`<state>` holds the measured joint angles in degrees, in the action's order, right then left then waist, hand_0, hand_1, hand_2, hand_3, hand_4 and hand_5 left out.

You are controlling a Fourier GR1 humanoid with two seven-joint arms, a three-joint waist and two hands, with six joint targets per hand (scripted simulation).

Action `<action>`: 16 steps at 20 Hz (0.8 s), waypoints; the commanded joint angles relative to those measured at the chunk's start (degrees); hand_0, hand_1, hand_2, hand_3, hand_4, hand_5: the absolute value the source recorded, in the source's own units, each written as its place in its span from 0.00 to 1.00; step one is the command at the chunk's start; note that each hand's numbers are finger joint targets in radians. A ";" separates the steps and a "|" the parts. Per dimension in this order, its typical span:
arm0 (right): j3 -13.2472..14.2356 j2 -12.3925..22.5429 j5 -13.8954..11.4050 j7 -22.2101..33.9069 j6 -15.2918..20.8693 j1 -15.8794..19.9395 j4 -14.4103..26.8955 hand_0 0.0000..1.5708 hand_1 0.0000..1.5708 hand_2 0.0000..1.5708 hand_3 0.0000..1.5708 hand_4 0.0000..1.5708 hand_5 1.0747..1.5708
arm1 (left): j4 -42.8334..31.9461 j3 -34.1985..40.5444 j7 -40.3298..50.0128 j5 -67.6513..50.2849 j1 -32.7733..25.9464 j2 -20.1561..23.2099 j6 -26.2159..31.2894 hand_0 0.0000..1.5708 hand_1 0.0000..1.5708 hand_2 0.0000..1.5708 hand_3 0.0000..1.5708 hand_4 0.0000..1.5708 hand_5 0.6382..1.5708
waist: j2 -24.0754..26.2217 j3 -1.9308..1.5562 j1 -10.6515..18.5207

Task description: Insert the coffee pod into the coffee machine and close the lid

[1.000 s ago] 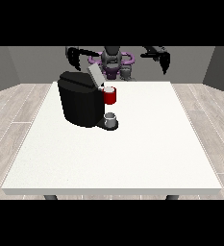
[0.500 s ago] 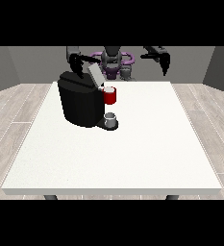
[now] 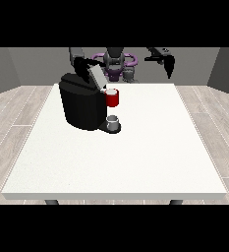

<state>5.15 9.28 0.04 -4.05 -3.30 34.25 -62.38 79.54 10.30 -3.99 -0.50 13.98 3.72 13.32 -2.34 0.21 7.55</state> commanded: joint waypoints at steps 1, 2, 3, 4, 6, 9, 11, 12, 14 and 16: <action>-0.16 0.52 -0.19 -1.10 -1.97 0.67 2.15 0.00 0.00 0.00 0.00 0.00 1.00 | -0.57 2.22 -0.15 -2.78 -0.40 2.87 1.91 0.00 0.00 0.00 0.00 0.00 1.00 | -1.41 -0.21 -0.34; 0.25 0.97 0.06 -0.46 -2.40 1.77 2.88 0.00 0.00 0.00 0.00 0.00 1.00 | 0.24 0.33 0.91 0.55 1.52 0.52 -3.11 0.00 0.00 0.00 0.00 0.00 1.00 | -1.84 -0.21 -1.17; -1.19 -1.11 -1.47 0.12 0.18 2.32 2.15 0.00 0.00 0.00 0.00 0.00 1.00 | -1.49 1.47 -2.74 -1.47 -0.58 3.38 2.13 0.00 0.00 0.00 0.00 0.00 1.00 | -2.16 -0.20 -0.04; 0.02 0.31 -0.42 1.18 -1.47 4.03 3.58 0.00 0.00 0.00 0.00 0.00 1.00 | 1.10 0.07 2.62 -0.76 1.35 2.02 -0.62 0.00 0.00 0.00 0.00 0.00 1.00 | -1.38 -0.21 0.40; -1.96 -2.35 -2.54 -0.96 1.06 3.68 2.79 0.00 0.00 0.00 0.00 0.00 1.00 | -0.85 -0.12 -1.77 0.22 0.74 1.89 -1.02 0.00 0.00 0.00 0.00 0.00 1.00 | -2.42 -0.20 -0.55; -1.32 -2.10 -1.42 -0.30 -0.62 4.86 3.29 0.00 0.00 0.00 0.00 0.00 1.00 | -1.91 1.18 -1.16 -1.55 1.48 3.04 -0.63 0.00 0.00 0.00 0.00 0.00 1.00 | -2.33 -0.20 -1.13; -1.17 -1.58 -1.39 1.90 -0.82 6.63 3.70 0.00 0.00 0.00 0.00 0.00 1.00 | -1.49 -1.81 -2.89 1.33 -1.22 0.72 -2.03 0.00 0.00 0.00 0.00 0.00 1.00 | -1.89 -0.20 -0.22; -2.80 -2.99 -2.59 0.11 -0.20 3.44 2.71 0.00 0.00 0.00 0.00 0.05 1.00 | -3.22 3.24 -0.16 -2.81 1.28 4.29 -0.94 0.00 0.00 0.00 0.00 0.00 1.00 | -1.39 -0.20 -1.74; -3.65 -3.43 -3.82 1.92 0.88 6.68 2.91 0.00 0.00 0.00 0.00 0.07 1.00 | -3.87 1.14 -3.15 -1.15 0.91 2.90 -1.31 0.00 0.00 0.00 0.00 0.02 1.00 | -2.10 -0.19 -1.04; -4.72 -4.19 -4.57 2.84 1.13 6.85 2.35 0.00 0.00 0.00 0.00 0.14 1.00 | -4.35 0.77 -2.30 -0.40 0.66 2.76 -2.41 0.00 0.00 0.00 0.00 0.09 1.00 | -0.72 -0.19 -1.58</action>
<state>3.48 7.46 -2.36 -3.24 -2.96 40.38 -59.54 77.11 11.26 -5.13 -1.82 15.08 6.42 11.91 -3.97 0.01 6.66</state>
